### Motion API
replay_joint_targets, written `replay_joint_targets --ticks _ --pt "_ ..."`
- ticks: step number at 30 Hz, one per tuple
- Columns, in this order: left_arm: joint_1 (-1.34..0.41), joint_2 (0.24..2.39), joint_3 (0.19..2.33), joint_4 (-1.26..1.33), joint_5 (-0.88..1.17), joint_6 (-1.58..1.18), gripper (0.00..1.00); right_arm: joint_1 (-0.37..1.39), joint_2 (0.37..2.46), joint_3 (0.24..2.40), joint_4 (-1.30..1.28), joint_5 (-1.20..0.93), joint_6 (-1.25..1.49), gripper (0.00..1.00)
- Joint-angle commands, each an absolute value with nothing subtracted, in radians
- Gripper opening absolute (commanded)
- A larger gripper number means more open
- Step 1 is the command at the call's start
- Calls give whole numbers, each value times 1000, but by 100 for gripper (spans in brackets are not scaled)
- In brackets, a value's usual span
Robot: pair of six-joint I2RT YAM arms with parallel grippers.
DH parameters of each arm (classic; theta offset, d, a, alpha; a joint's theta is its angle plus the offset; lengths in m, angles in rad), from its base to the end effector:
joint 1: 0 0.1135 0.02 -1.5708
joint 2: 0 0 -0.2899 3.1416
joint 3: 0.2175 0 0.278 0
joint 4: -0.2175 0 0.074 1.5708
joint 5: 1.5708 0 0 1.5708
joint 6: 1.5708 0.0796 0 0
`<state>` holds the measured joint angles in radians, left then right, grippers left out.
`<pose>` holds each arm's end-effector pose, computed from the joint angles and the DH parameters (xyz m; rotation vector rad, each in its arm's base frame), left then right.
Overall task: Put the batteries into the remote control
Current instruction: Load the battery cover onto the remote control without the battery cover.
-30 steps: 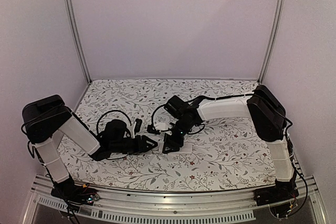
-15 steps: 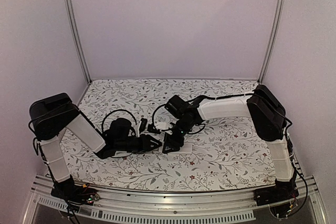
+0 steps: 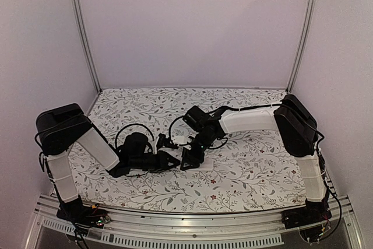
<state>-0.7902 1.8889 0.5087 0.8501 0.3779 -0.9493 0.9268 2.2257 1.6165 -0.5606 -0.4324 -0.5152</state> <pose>0.2245 -0.2684 0.0589 0.0713 2.4078 -1.3439 0.2799 0.4284 0.1026 -1.9102 1.9874 0.7064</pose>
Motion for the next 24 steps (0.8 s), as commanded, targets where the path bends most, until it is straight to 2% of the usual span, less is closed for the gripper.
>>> replay_joint_targets --ticks 1,6,10,21,24 --pt "-808 1909 524 828 379 -950 20 922 2268 1601 -620 -423 -523 60" --pt "-810 1910 529 811 361 -947 17 922 2269 1600 -621 -424 -524 63" --pt "-811 1923 532 788 344 -959 17 922 2269 1597 -625 -421 -523 69" --pt "-822 1925 565 686 283 -943 17 914 2268 1586 -634 -427 -535 74" --pt "-824 1929 565 676 279 -938 17 895 2256 1572 -634 -430 -534 79"
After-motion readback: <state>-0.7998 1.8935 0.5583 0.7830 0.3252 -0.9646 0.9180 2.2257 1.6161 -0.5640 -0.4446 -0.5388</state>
